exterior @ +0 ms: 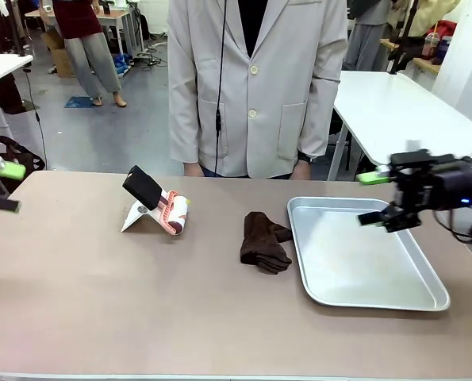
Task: Clean the surface of the table.
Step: Return the Lint Roller and towel to their original positions.
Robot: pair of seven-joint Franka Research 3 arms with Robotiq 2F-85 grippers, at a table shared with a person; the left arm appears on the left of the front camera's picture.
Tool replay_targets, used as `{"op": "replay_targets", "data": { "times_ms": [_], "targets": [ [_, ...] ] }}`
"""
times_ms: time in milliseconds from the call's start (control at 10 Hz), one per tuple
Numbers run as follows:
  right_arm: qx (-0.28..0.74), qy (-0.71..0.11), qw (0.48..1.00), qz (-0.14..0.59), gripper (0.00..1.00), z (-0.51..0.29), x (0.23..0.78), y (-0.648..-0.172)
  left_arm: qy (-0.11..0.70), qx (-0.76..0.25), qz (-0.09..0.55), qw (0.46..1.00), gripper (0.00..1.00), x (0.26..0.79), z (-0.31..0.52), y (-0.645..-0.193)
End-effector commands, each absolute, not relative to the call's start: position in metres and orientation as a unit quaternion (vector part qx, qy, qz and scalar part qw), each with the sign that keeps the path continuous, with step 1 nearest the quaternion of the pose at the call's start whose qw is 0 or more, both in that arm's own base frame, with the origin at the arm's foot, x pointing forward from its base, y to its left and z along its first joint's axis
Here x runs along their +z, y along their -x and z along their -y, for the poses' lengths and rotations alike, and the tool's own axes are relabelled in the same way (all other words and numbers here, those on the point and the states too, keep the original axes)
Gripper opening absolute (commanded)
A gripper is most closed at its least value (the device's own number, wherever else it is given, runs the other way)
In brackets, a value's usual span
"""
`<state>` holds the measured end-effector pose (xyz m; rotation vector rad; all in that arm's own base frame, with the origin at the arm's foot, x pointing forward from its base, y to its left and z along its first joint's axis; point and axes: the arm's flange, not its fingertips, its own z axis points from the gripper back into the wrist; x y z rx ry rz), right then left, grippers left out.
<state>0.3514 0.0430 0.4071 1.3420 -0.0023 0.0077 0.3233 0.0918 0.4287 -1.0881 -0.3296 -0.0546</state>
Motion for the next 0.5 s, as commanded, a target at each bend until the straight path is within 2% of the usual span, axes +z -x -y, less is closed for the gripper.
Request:
{"op": "replay_targets", "data": {
  "times_ms": [0, 300, 400],
  "targets": [
    [-0.034, -0.665, 0.745, 0.023, 1.00, -0.004, 0.361, -0.294, 0.513, -0.014, 0.165, 0.842, 1.00, 0.374, -0.082, -0.327],
    [-0.102, -0.683, 0.721, 0.060, 1.00, 0.024, 0.327, -0.295, 0.551, 0.031, 0.202, 0.809, 1.00, 0.352, -0.094, -0.340],
    [-0.081, -0.671, 0.736, 0.026, 1.00, 0.044, 0.362, -0.348, 0.526, 0.011, 0.164, 0.835, 1.00, 0.359, -0.105, -0.345]
  ]
}}
